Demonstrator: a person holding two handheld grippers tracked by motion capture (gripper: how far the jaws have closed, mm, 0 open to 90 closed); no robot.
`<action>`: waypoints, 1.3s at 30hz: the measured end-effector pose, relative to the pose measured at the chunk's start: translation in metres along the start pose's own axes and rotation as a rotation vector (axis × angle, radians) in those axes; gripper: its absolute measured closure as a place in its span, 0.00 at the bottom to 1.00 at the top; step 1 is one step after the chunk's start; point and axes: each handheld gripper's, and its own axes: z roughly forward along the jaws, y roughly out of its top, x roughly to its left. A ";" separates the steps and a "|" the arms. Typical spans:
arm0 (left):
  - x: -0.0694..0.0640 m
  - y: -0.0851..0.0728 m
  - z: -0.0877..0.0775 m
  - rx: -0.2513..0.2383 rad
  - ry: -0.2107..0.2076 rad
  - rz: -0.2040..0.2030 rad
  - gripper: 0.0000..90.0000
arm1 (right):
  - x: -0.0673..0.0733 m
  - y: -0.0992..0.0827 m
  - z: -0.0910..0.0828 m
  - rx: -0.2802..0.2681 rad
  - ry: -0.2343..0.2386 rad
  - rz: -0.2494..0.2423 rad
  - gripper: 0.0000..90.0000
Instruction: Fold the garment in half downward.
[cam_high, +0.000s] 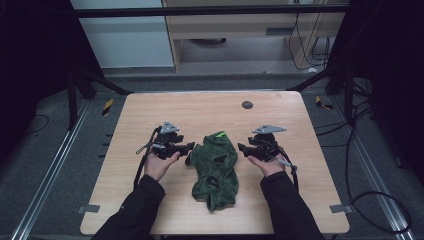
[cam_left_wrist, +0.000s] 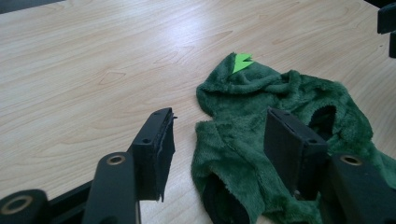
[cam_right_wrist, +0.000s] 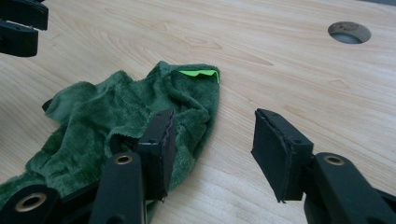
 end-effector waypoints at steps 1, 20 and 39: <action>0.000 0.000 0.002 0.004 0.000 -0.002 0.48 | 0.000 0.000 0.002 0.004 0.001 0.001 0.55; 0.001 0.004 0.034 0.096 0.009 0.035 0.54 | 0.003 0.003 0.033 0.047 0.012 0.003 0.59; 0.005 -0.006 0.065 0.185 -0.009 0.008 0.56 | 0.003 -0.005 0.057 0.114 0.027 0.020 0.63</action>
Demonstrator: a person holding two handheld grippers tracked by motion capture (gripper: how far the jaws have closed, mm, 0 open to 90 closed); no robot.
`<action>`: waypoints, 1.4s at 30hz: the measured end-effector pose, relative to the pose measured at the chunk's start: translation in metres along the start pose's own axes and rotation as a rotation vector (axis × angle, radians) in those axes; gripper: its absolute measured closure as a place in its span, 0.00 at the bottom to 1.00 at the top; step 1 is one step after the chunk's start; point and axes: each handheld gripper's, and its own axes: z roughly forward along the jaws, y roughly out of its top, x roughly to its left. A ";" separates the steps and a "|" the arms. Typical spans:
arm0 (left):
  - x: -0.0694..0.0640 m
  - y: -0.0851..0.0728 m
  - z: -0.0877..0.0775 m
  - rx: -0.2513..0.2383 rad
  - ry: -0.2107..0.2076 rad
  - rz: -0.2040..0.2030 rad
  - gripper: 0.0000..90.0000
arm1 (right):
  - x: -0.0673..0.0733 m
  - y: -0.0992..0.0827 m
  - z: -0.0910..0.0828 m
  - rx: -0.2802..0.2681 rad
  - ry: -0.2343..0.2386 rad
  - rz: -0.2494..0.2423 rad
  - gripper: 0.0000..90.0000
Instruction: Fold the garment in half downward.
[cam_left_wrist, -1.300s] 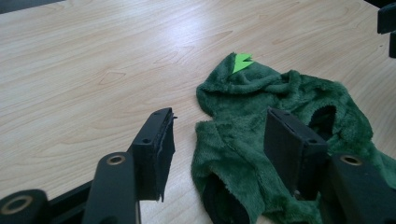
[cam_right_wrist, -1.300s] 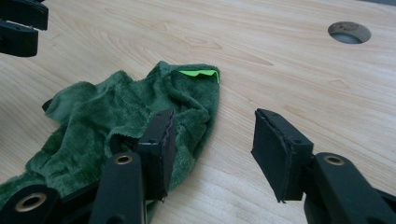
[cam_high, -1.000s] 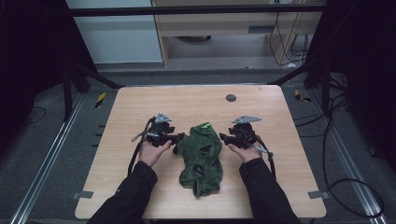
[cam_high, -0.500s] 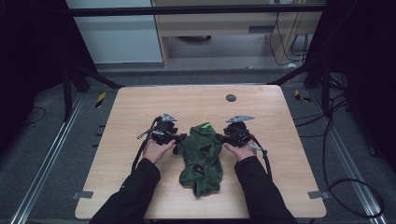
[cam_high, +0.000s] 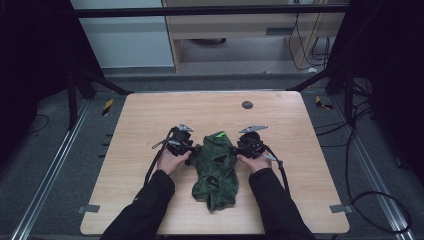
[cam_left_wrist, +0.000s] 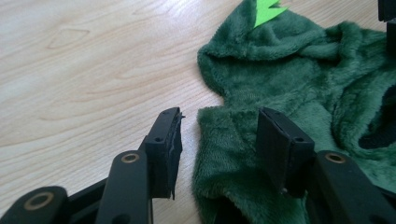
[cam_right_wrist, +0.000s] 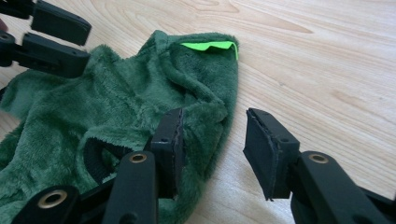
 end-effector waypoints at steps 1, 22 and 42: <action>0.000 0.000 0.001 0.005 0.000 0.002 0.56 | 0.000 0.000 0.001 0.002 0.003 0.001 0.63; -0.006 -0.003 0.013 0.050 -0.009 -0.002 0.75 | 0.004 -0.007 0.017 0.075 0.028 -0.005 0.80; -0.009 0.002 0.004 0.063 -0.018 0.018 0.92 | 0.009 -0.002 0.013 0.075 0.037 -0.016 0.93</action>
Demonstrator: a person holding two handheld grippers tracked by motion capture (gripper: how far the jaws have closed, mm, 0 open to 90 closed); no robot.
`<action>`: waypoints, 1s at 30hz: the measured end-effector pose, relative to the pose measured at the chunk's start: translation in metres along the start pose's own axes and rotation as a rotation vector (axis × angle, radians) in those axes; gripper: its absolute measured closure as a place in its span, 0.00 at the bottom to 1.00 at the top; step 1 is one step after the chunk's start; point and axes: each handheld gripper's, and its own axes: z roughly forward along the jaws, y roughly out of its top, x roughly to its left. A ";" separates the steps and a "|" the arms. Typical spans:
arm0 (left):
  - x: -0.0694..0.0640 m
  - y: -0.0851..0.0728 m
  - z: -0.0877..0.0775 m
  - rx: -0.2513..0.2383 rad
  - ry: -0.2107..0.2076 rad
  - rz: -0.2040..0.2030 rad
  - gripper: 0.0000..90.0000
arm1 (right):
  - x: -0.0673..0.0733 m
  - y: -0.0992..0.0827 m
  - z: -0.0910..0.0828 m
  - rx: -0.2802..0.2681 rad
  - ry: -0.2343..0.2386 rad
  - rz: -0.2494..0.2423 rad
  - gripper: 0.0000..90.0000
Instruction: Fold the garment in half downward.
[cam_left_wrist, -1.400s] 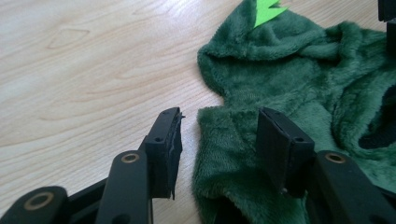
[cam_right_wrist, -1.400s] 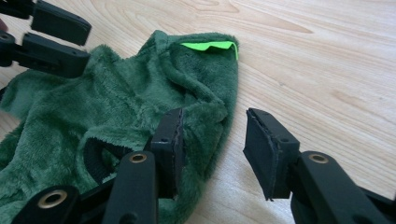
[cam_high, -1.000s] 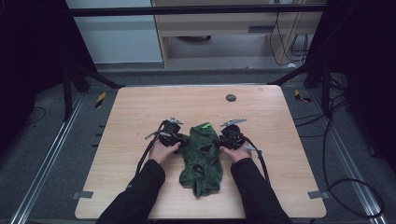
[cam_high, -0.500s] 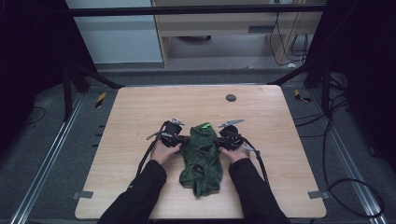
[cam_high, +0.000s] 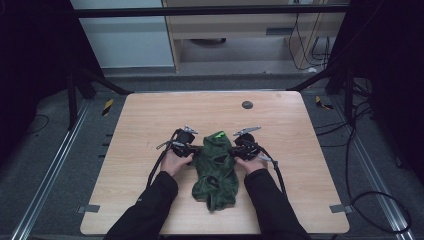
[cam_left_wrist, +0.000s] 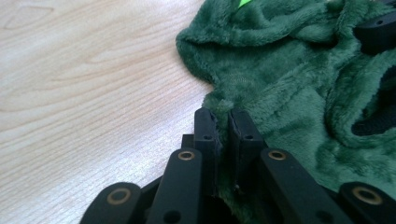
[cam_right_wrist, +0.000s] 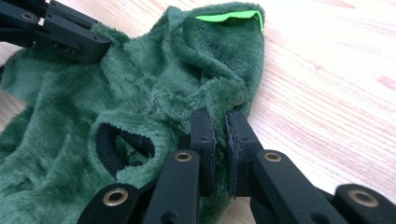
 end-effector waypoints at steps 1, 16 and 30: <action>-0.001 0.001 -0.001 -0.006 0.002 -0.001 0.92 | 0.000 0.001 -0.001 -0.005 0.002 -0.004 0.93; -0.014 0.011 -0.039 -0.097 -0.020 0.033 0.92 | 0.006 0.008 -0.028 -0.088 0.024 -0.029 0.92; -0.030 0.012 -0.065 -0.118 -0.006 0.104 0.92 | 0.016 0.011 -0.050 -0.129 0.059 -0.098 0.93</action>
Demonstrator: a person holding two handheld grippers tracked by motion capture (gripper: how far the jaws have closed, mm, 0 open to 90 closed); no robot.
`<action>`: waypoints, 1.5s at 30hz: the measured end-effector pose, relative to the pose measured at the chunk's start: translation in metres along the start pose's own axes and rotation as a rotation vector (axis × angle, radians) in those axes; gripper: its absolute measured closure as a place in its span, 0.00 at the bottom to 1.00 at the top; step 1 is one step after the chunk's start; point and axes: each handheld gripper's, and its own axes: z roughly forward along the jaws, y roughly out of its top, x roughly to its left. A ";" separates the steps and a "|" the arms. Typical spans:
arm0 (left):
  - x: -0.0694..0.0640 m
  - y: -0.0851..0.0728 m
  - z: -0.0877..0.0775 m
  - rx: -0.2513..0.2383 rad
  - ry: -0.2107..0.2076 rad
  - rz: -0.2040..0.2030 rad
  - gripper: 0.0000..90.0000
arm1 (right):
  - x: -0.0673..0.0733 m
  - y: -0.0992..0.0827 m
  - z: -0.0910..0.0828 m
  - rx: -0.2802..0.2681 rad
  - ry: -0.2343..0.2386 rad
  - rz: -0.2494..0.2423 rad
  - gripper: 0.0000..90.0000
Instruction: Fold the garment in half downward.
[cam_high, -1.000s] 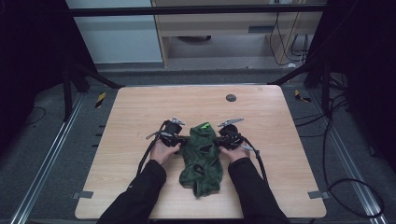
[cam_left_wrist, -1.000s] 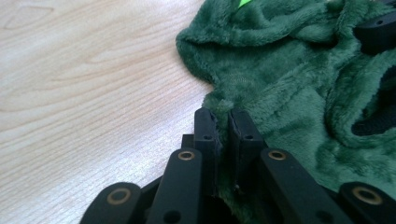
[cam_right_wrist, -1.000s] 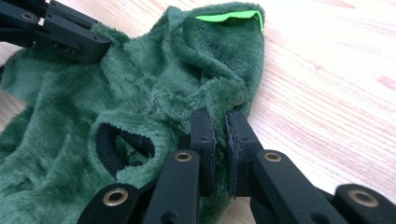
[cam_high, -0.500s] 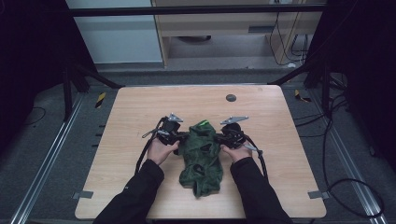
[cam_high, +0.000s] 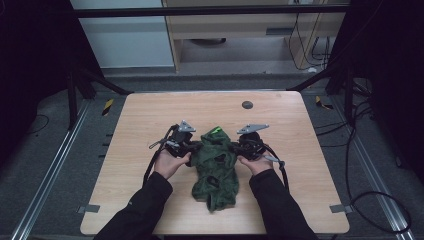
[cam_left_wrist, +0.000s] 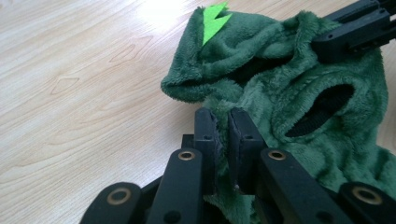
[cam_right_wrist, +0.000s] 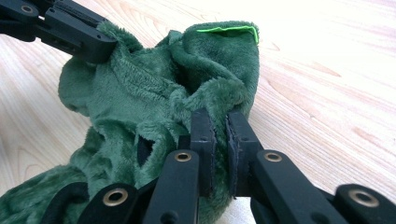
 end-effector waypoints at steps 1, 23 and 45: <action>-0.002 0.000 -0.002 0.000 0.001 0.008 0.92 | 0.001 0.000 -0.002 -0.002 -0.003 -0.008 0.93; -0.026 -0.029 -0.031 -0.024 -0.037 0.030 0.92 | 0.025 -0.019 -0.026 -0.034 0.050 -0.072 0.92; -0.046 -0.065 -0.036 0.013 -0.073 0.042 0.92 | 0.041 -0.046 -0.037 -0.023 0.096 -0.110 0.91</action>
